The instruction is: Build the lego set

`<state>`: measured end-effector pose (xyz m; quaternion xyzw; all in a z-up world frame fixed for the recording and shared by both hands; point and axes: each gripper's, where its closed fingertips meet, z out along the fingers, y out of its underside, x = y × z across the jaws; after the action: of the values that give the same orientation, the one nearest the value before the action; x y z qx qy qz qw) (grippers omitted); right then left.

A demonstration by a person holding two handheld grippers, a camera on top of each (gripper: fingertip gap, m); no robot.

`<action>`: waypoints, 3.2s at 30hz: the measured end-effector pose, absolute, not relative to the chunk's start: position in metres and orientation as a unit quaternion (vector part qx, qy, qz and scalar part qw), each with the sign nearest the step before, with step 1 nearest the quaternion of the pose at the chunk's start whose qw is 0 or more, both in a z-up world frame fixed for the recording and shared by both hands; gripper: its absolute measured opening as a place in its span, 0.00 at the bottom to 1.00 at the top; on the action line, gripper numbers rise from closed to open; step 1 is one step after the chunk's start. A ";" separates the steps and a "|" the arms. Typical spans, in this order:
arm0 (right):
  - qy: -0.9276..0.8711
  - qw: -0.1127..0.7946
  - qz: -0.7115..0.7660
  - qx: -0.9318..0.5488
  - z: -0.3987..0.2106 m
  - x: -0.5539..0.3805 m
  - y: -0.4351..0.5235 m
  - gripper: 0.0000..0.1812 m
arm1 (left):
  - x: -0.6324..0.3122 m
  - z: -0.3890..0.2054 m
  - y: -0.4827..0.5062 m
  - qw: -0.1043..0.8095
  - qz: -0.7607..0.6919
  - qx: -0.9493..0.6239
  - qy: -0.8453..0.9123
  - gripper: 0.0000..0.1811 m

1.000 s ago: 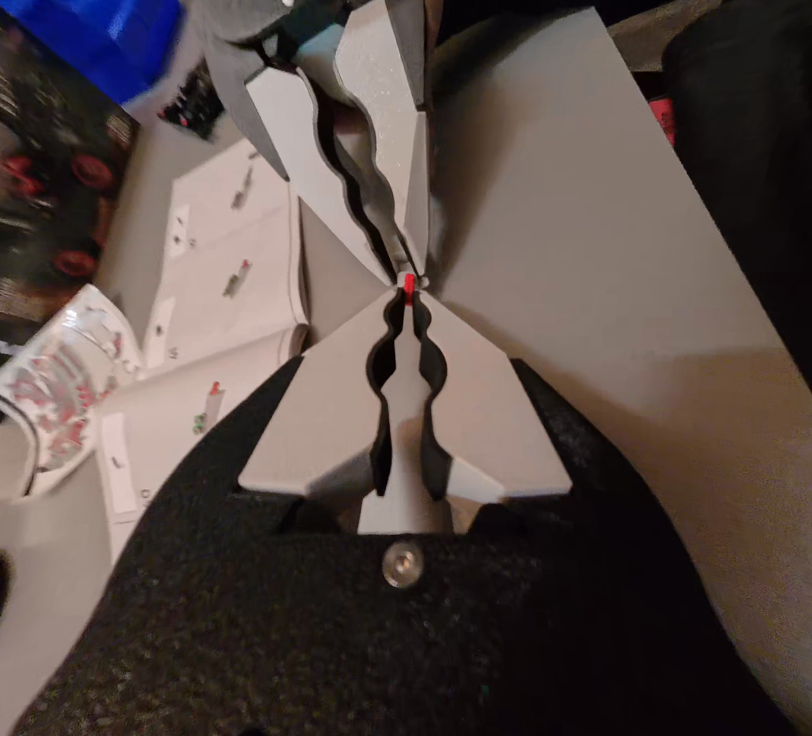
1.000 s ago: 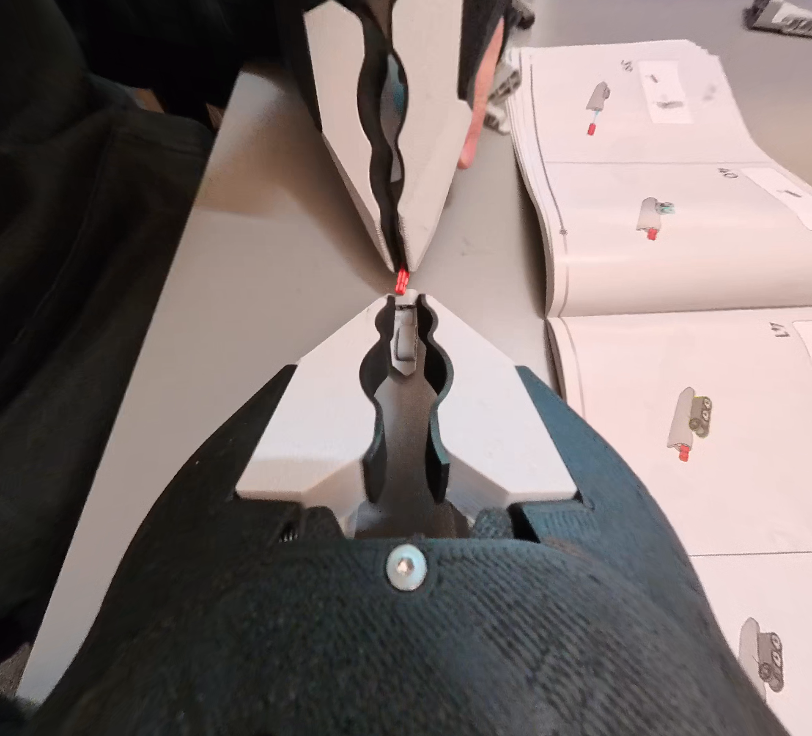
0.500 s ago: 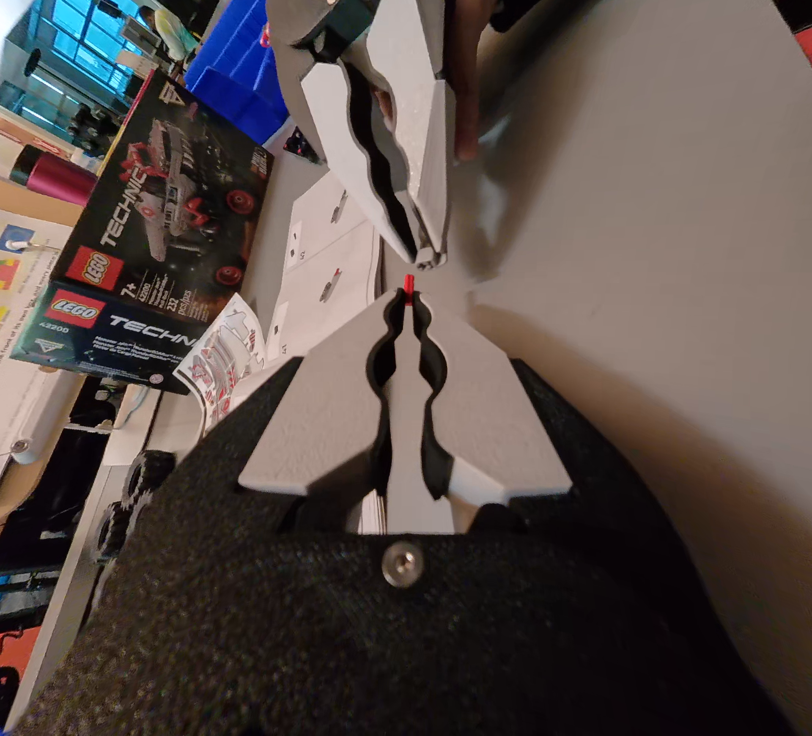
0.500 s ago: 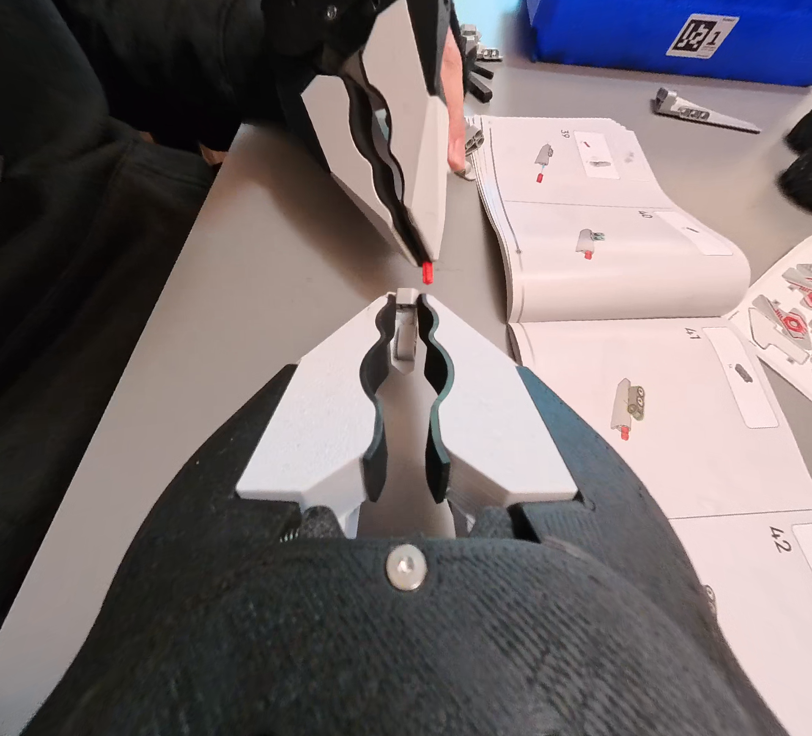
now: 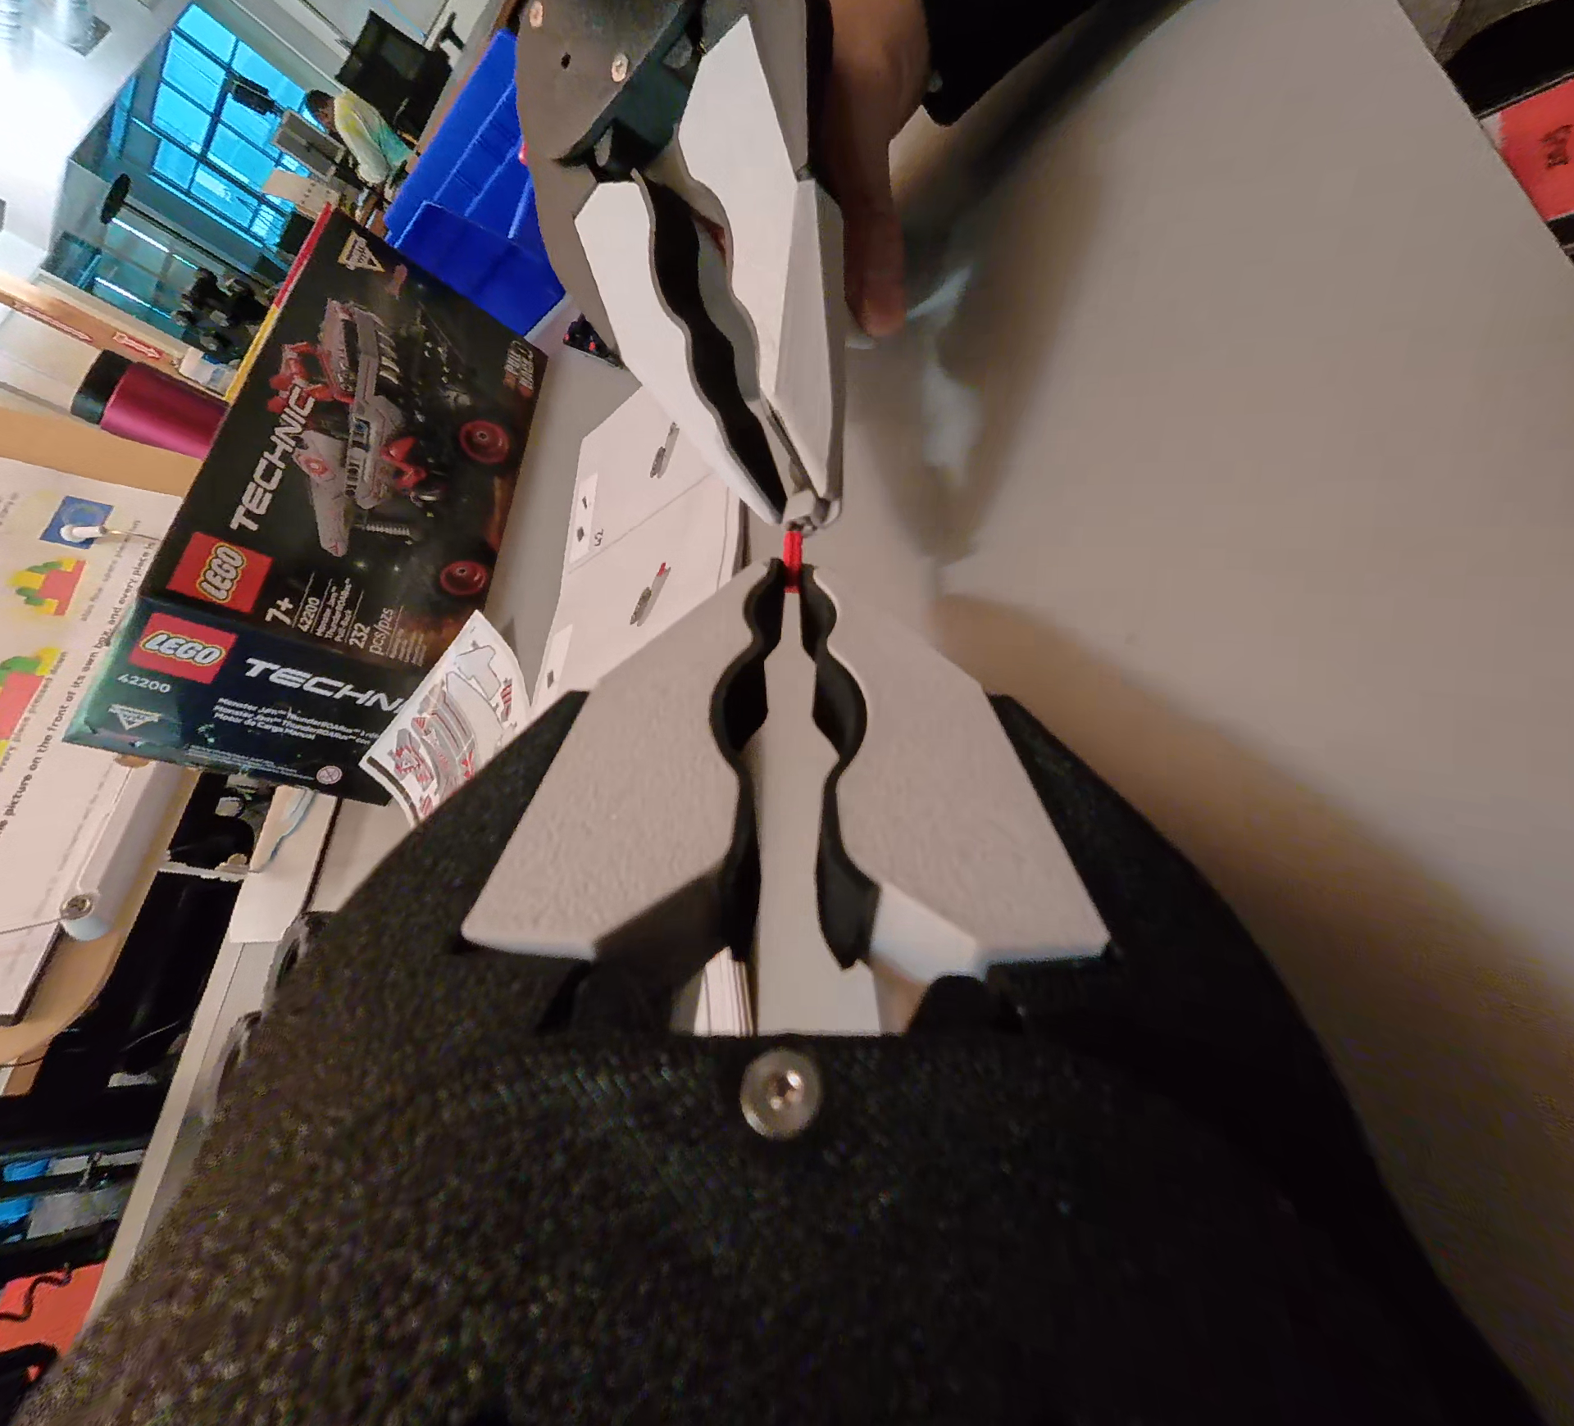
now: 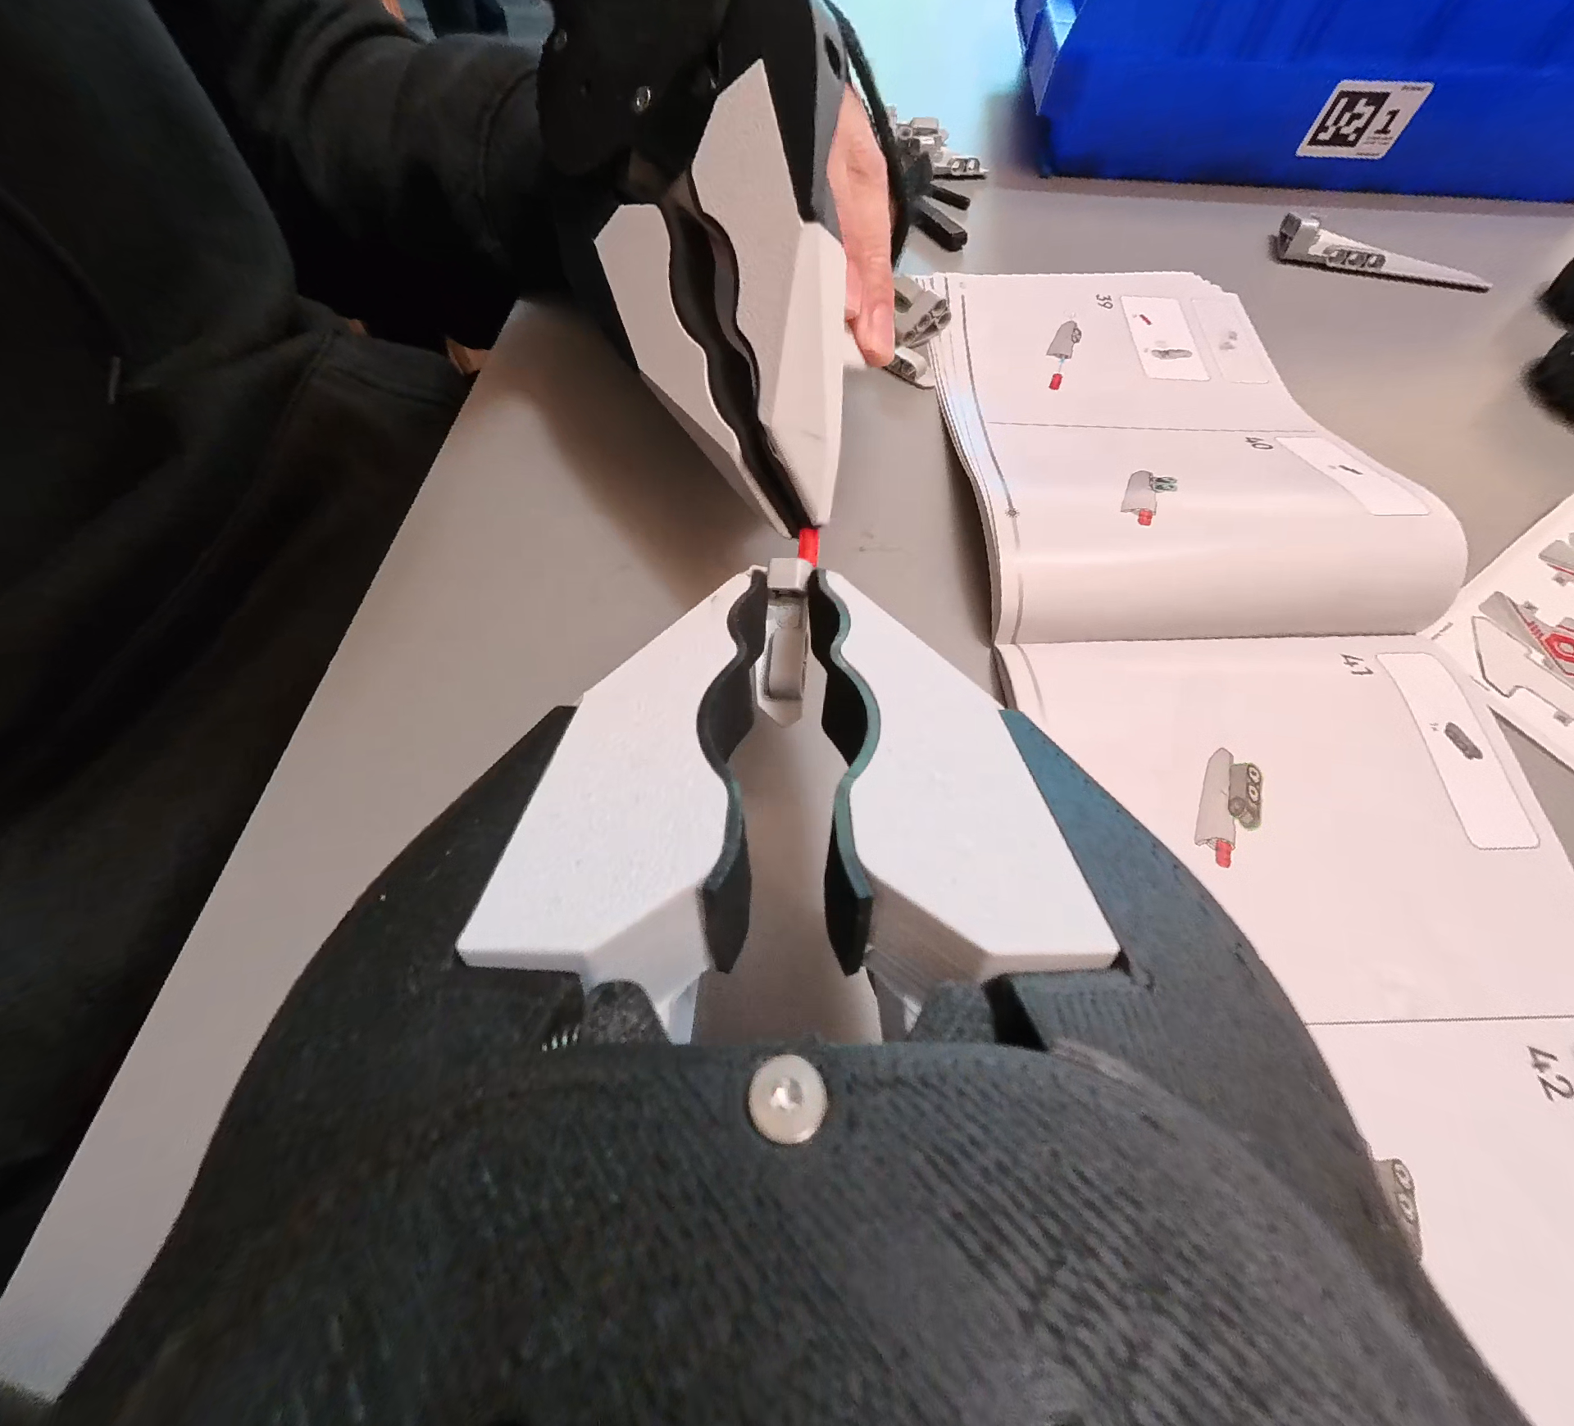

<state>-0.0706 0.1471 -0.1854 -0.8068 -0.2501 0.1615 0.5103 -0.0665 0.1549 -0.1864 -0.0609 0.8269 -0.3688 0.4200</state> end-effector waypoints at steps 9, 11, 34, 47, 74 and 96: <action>-0.244 0.490 0.182 -0.817 -0.190 -0.071 0.148 0.05 | -0.067 -0.189 0.155 0.436 -0.341 -0.038 0.832 0.01; -0.240 0.482 0.194 -0.820 -0.191 -0.071 0.148 0.05 | -0.067 -0.192 0.155 0.445 -0.321 -0.027 0.836 0.01; -0.259 0.527 0.232 -0.776 -0.171 -0.076 0.141 0.05 | -0.073 -0.173 0.147 0.416 -0.426 -0.077 0.800 0.00; -0.248 0.546 0.249 -0.760 -0.162 -0.074 0.140 0.05 | -0.070 -0.167 0.145 0.415 -0.442 -0.112 0.787 0.00; -0.195 0.596 0.253 -0.736 -0.145 -0.062 0.148 0.05 | -0.061 -0.150 0.152 0.556 -0.330 -0.098 0.756 0.00; -0.201 0.571 0.335 -0.722 -0.142 -0.070 0.138 0.05 | -0.068 -0.149 0.141 0.562 -0.332 -0.037 0.757 0.00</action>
<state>-0.0698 0.1384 -0.1420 -0.7220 -0.2008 0.3350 0.5710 -0.0681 0.1409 -0.1488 -0.0370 0.7566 -0.3320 0.5621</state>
